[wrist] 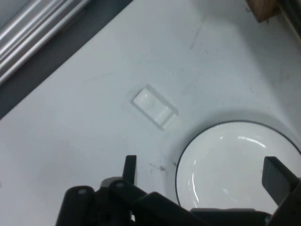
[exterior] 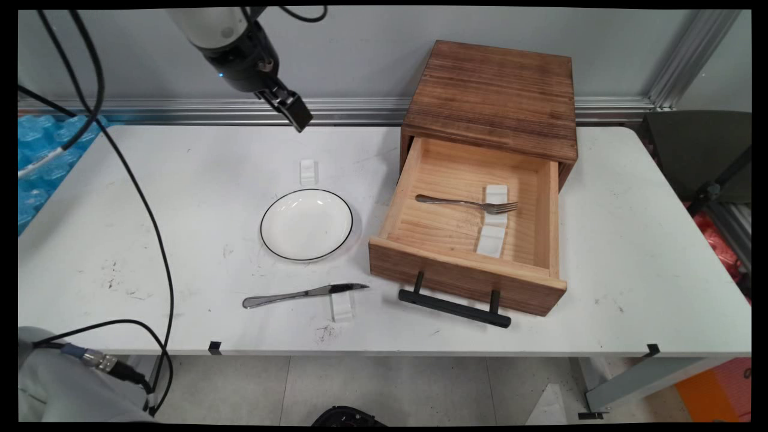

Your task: Pick up the knife from the right of the white plate

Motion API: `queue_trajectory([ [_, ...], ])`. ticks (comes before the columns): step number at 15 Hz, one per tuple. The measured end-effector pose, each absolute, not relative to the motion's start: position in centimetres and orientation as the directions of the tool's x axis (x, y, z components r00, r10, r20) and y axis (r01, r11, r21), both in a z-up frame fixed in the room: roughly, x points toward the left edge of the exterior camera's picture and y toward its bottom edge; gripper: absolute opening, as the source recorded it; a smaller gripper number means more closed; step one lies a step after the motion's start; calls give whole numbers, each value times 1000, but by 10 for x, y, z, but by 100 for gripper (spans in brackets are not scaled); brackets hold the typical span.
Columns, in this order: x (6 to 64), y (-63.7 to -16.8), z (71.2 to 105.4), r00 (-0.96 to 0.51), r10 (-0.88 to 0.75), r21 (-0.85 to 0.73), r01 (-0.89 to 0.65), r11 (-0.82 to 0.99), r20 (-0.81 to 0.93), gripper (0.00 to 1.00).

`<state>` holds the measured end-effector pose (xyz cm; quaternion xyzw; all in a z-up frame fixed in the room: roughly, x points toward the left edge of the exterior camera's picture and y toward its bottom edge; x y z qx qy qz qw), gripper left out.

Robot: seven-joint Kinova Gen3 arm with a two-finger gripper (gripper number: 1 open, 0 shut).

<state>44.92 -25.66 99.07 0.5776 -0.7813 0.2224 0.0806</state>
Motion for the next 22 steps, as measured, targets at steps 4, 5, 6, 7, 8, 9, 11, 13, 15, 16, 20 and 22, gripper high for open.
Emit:
queue_trajectory([
  [4, 453, -244, 984, -355, -866, -231, -930, 287, 352, 100],
  [5, 451, -240, 981, -375, -862, -222, -923, 314, 341, 100],
  [6, 449, -236, 979, -395, -858, -211, -916, 341, 329, 100],
  [7, 447, -231, 977, -422, -850, -197, -905, 376, 315, 100],
  [8, 444, -225, 974, -452, -841, -181, -891, 415, 298, 100],
  [9, 442, -219, 972, -480, -831, -166, -877, 450, 281, 100],
  [11, 437, -205, 966, -545, -804, -132, -838, 529, 239, 100],
  [13, 435, -192, 959, -603, -772, -105, -797, 595, 201, 100],
  [15, 434, -183, 950, -658, -734, -85, -751, 654, 169, 100],
  [16, 433, -180, 945, -678, -718, -78, -733, 676, 158, 100],
  [20, 432, -175, 920, -744, -656, -57, -665, 744, 127, 100],
  [22, 430, -176, 902, -776, -621, -50, -628, 776, 114, 100],
])
